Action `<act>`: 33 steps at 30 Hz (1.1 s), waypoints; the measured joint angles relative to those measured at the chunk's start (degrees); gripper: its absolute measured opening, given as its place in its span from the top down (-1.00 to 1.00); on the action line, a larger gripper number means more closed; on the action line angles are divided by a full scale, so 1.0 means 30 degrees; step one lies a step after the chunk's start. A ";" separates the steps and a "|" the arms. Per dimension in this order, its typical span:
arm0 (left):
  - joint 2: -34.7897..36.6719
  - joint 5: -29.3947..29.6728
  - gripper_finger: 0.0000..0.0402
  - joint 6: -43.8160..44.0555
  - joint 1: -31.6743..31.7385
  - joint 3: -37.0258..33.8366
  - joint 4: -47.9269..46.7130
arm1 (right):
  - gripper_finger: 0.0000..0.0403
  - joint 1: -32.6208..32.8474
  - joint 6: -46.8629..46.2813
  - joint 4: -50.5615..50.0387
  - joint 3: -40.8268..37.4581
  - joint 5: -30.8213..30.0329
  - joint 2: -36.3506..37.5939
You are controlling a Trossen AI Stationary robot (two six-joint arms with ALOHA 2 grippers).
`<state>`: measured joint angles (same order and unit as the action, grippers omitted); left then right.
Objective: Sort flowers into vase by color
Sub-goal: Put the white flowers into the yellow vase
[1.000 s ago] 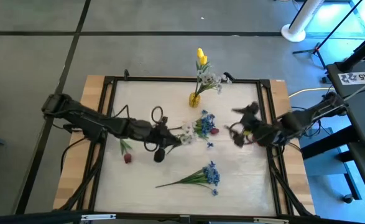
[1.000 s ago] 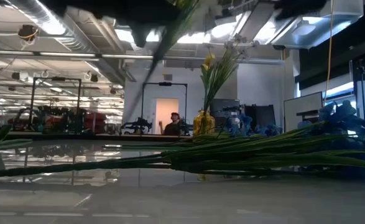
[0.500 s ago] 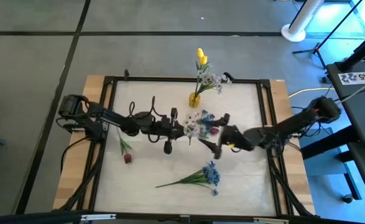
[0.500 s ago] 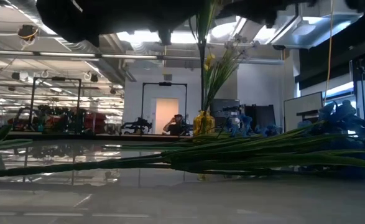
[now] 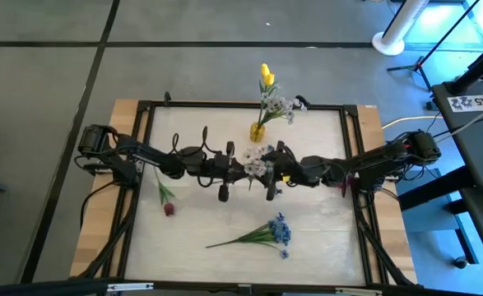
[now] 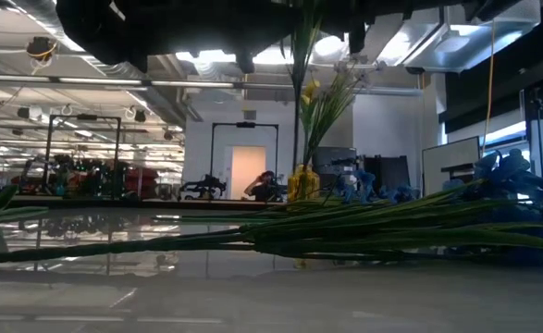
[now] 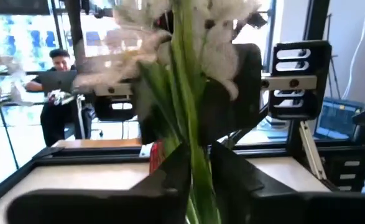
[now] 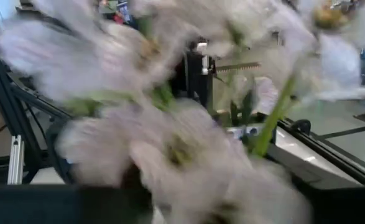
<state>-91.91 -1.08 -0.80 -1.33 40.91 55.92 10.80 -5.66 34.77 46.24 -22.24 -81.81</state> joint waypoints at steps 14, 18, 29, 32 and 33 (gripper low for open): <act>0.7876 0.3011 0.33 -0.3076 0.0243 0.0004 -1.4420 | 0.94 -0.2202 0.2647 -0.0790 0.1130 -0.0780 0.0638; 1.0906 0.5338 0.35 -0.1901 -0.0354 -0.0017 -1.9487 | 0.94 -0.3432 0.4855 -0.0394 0.1980 -0.2656 0.0470; 1.3923 0.6150 0.45 0.1688 -0.2534 -0.1887 -2.1895 | 0.94 -0.7104 0.5490 -0.0431 0.2040 -0.3084 -0.0289; 1.3899 0.6372 0.47 0.2200 -0.2709 -0.2270 -2.1951 | 0.94 -0.7429 0.5355 -0.0366 0.2047 -0.2866 -0.0282; 1.3899 0.6436 0.48 0.2299 -0.2724 -0.2332 -2.1994 | 0.94 -0.7550 0.5143 -0.0534 0.2047 -0.2789 -0.0282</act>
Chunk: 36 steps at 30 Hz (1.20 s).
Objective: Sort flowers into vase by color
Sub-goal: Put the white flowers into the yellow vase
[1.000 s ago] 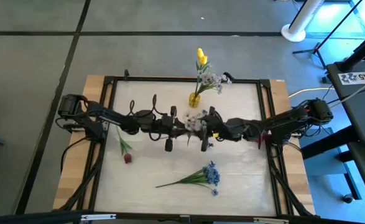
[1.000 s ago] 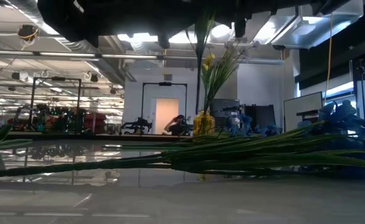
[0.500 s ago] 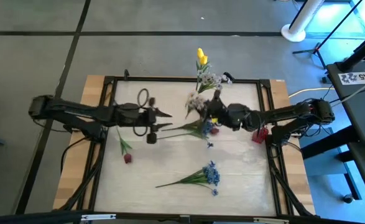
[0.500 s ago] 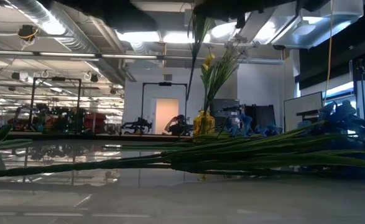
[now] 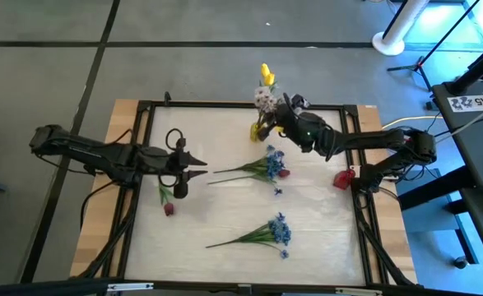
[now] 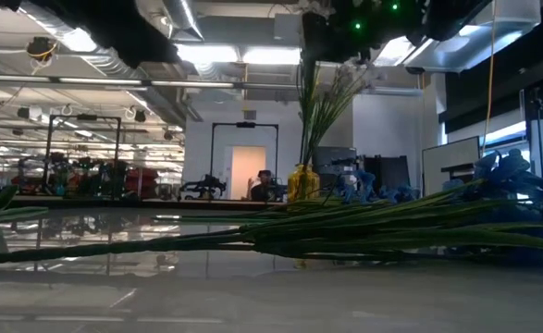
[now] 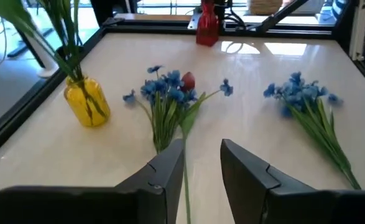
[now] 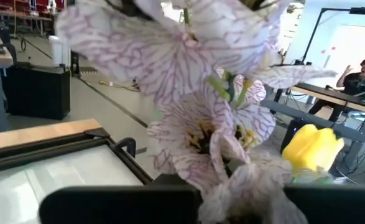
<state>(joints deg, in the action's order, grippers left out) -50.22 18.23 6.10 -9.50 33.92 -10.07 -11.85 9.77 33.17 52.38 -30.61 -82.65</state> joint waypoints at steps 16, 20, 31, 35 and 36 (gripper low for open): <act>0.0000 0.0160 0.50 0.0320 0.0339 -0.0148 0.0998 | 0.79 -0.1496 -0.3035 -0.1620 -0.0007 0.0893 -0.1805; -0.0586 -0.0708 0.47 0.0700 0.1438 -0.0148 0.0955 | 0.57 -0.1668 -0.3487 -0.2645 0.0188 0.1840 -0.1795; -0.6076 -0.2623 0.33 0.1248 0.3169 -0.0148 0.4866 | -0.17 -0.1664 -0.4054 -1.5213 0.6457 0.1944 -0.1756; -0.7821 -0.3941 0.32 0.1240 0.3654 -0.0141 0.6849 | -0.38 -0.1484 -0.4043 -1.9138 0.8322 0.2129 -0.1749; -0.8156 -0.3973 0.33 0.1155 0.3783 -0.0141 0.6982 | -0.43 -0.1374 -0.4040 -1.9792 0.8709 0.2133 -0.1738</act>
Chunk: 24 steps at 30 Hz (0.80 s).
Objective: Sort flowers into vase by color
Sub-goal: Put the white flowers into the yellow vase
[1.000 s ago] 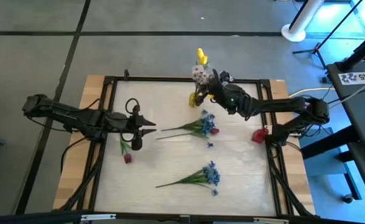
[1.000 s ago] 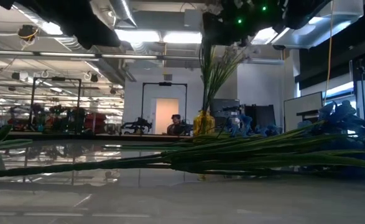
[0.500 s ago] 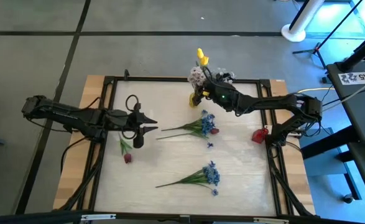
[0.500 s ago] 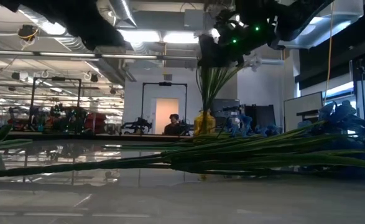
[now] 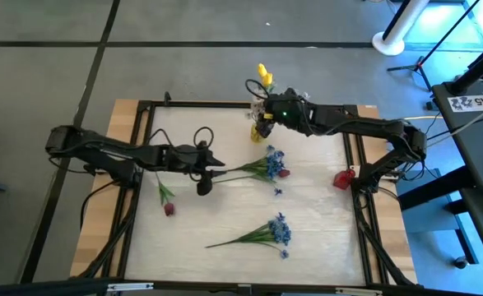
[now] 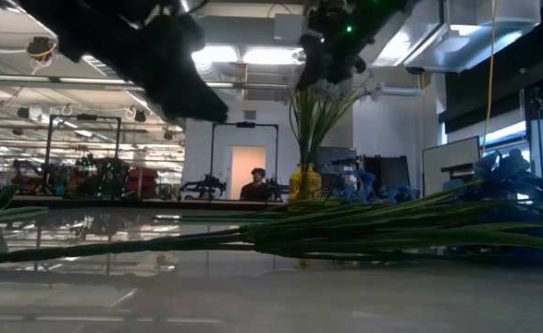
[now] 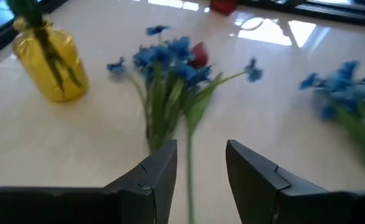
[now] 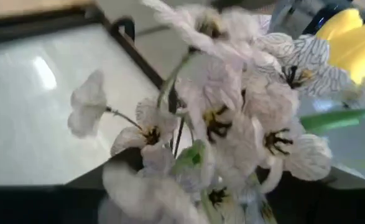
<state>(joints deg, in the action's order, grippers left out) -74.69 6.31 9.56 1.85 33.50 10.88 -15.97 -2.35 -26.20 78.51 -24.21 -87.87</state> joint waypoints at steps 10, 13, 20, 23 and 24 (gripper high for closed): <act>-0.3132 -0.1086 0.34 -0.0595 0.1584 0.0000 0.2466 | -0.71 0.0745 0.0443 -0.5165 0.2991 -0.0334 0.0020; -0.4155 -0.1129 0.34 -0.1329 0.1879 0.0000 0.2849 | -0.72 0.0976 0.0459 -0.6571 0.3860 -0.0907 0.0209; -0.7597 -0.1567 0.34 -0.1720 0.2045 0.0329 0.6207 | -0.72 0.2530 0.0441 -0.8969 0.5736 -0.2283 0.0514; -0.8855 -0.1530 0.34 -0.0997 0.2292 0.1543 0.5412 | -0.72 0.3409 0.0424 -0.9593 0.6557 -0.3216 0.0551; -0.9232 -0.1541 0.34 -0.0963 0.2397 0.1996 0.5090 | -0.72 0.3636 0.0414 -0.9786 0.6765 -0.3349 0.0551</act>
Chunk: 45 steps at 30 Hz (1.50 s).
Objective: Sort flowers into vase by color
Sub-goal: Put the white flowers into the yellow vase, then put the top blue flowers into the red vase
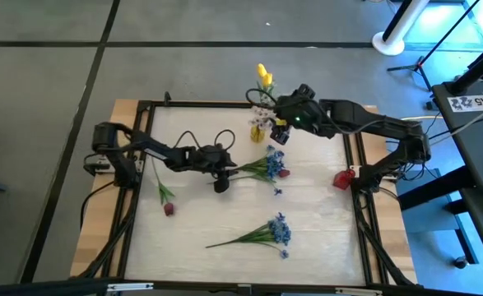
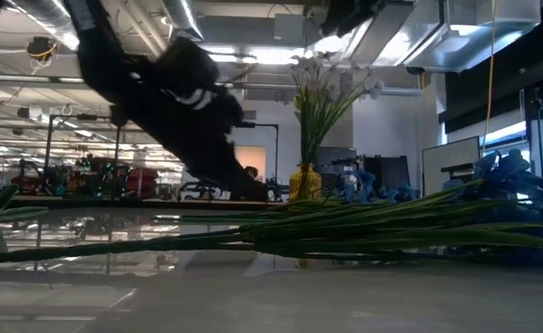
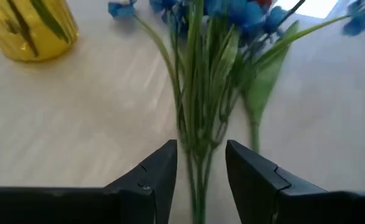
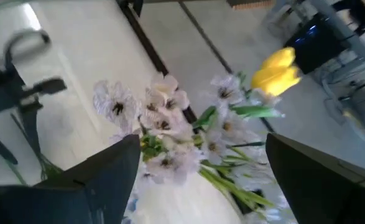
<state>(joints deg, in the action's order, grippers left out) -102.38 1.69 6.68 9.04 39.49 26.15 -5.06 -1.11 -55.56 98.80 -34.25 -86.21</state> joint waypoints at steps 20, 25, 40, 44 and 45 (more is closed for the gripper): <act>-0.2087 0.1331 0.87 -0.0287 -0.0474 0.2878 -0.2999 | -0.72 0.7899 -0.9955 -0.9378 0.1244 -0.2885 0.1278; 0.0214 0.1058 0.94 0.0107 -0.1194 0.2858 -0.2927 | -0.72 1.1699 -1.4523 -0.9591 -0.1580 -0.3474 0.1690; 0.7742 -0.0062 0.97 -0.0848 -0.6445 0.1541 0.1687 | -0.72 1.5929 -1.3369 0.7665 -1.2831 -0.0952 0.1524; 0.6964 -0.0916 0.98 -0.1202 -0.7073 0.1005 0.6727 | -0.72 1.5140 -0.8795 1.6377 -1.5405 -0.1994 0.1276; 0.6688 -0.0952 0.98 -0.1357 -0.7152 0.0998 0.7469 | -0.72 1.4850 -0.7239 1.8257 -1.5712 -0.2747 0.1227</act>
<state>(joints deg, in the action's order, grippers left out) -82.32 -1.17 2.61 -12.41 42.48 48.56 39.49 -22.83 -0.79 51.66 -42.50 -82.53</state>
